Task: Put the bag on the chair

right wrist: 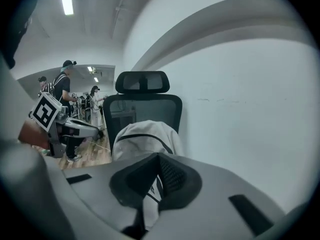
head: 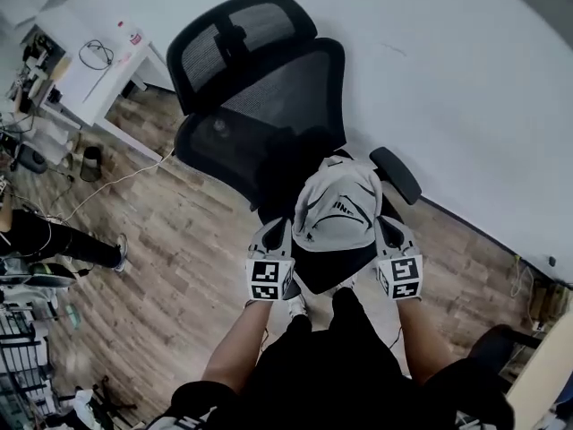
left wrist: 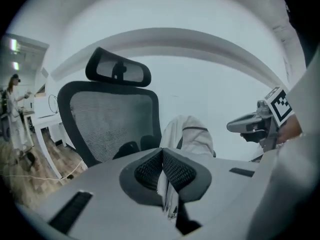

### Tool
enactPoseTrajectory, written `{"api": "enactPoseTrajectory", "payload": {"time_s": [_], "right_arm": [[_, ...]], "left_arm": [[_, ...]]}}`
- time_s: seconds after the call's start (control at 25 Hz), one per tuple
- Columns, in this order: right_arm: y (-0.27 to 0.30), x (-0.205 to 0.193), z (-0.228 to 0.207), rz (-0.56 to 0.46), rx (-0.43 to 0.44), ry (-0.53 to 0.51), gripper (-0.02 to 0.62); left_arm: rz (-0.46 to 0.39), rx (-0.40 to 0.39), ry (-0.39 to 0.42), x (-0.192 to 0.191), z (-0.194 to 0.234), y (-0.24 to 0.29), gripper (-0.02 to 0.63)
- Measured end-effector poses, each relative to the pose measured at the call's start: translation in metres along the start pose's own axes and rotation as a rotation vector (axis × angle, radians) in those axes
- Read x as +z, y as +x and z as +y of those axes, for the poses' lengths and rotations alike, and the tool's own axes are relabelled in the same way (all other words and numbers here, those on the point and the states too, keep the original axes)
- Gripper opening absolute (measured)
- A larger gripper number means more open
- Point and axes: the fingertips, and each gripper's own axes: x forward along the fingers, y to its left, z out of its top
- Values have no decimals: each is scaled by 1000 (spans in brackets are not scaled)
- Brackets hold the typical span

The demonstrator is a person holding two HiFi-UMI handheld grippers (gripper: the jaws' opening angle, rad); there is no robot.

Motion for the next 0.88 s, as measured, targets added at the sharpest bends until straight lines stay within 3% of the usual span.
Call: {"api": "enactPoseTrajectory", "payload": {"time_s": [0.44,0.72,0.88], "right_arm": [[-35,73,21,-139,-18,-116,20],[-44,85,30,-157,-37,-152,19],[-42,87,30,-168,-27,-114,20]], "left_arm": [[-120,-52,-15,46,-20,-32,23],[-189,-39,-24,72,-19,-42,23],[-233,-38,-54,88,-14,-48,23]]}}
